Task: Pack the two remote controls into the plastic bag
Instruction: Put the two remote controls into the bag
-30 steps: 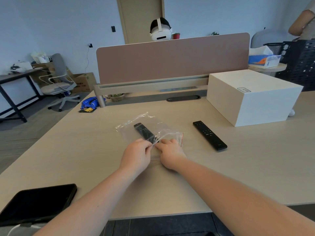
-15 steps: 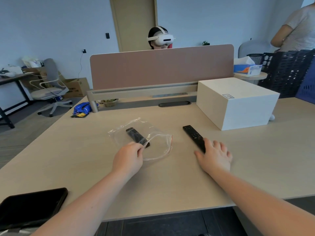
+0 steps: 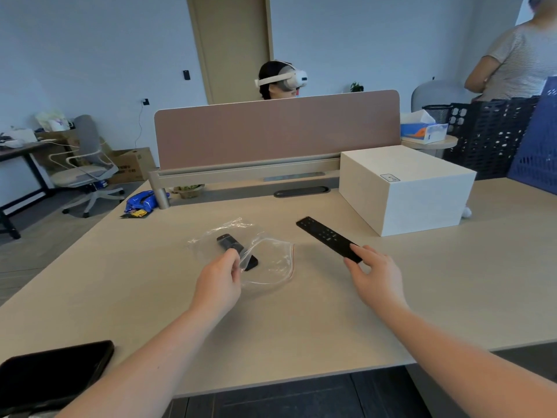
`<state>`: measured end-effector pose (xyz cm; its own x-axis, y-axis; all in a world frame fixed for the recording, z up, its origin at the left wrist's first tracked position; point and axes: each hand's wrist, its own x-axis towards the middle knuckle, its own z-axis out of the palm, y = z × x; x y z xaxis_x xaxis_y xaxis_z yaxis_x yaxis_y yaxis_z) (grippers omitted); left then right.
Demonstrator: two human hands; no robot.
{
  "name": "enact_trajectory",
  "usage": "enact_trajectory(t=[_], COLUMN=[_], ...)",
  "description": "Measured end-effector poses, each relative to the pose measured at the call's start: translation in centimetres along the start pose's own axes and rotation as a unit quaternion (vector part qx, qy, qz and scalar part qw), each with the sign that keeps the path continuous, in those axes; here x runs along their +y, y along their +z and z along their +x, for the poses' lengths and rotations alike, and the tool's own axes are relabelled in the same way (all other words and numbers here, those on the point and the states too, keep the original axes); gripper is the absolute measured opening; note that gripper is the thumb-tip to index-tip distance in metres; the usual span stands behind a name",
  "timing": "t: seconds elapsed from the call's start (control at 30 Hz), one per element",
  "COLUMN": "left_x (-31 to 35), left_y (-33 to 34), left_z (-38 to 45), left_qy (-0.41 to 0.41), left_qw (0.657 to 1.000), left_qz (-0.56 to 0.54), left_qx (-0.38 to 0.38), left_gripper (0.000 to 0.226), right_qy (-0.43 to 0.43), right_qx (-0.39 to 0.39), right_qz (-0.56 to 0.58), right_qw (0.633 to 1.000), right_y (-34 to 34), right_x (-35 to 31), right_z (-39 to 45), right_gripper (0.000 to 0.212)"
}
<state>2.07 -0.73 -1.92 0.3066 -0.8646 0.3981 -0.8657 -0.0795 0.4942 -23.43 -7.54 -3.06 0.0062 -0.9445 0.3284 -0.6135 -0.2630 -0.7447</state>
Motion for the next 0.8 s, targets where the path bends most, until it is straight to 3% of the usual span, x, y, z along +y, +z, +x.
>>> enact_trajectory(t=[0.13, 0.43, 0.67, 0.8], left_x=[-0.1, 0.4, -0.2, -0.4], left_y=[-0.1, -0.3, 0.3, 0.6], left_z=[0.1, -0.3, -0.4, -0.3], left_qy=[0.005, 0.024, 0.056, 0.065], left_qw=[1.000, 1.000, 0.998, 0.997], left_qz=[0.003, -0.008, 0.024, 0.032], left_qx=[0.001, -0.005, -0.027, -0.014], left_gripper=[0.014, 0.034, 0.043, 0.043], right_qy=[-0.040, -0.197, -0.195, -0.162], right_qx=[-0.011, -0.045, -0.027, -0.044], right_qz=[0.066, -0.010, -0.088, -0.098], right_qw=[0.997, 0.979, 0.976, 0.981], right_y=[-1.8, -1.0, 4.4, 6.9], right_x=[-3.2, -3.0, -3.1, -4.2], right_z=[-1.9, -6.8, -4.3, -2.8], right_gripper=[0.034, 0.029, 0.014, 0.019])
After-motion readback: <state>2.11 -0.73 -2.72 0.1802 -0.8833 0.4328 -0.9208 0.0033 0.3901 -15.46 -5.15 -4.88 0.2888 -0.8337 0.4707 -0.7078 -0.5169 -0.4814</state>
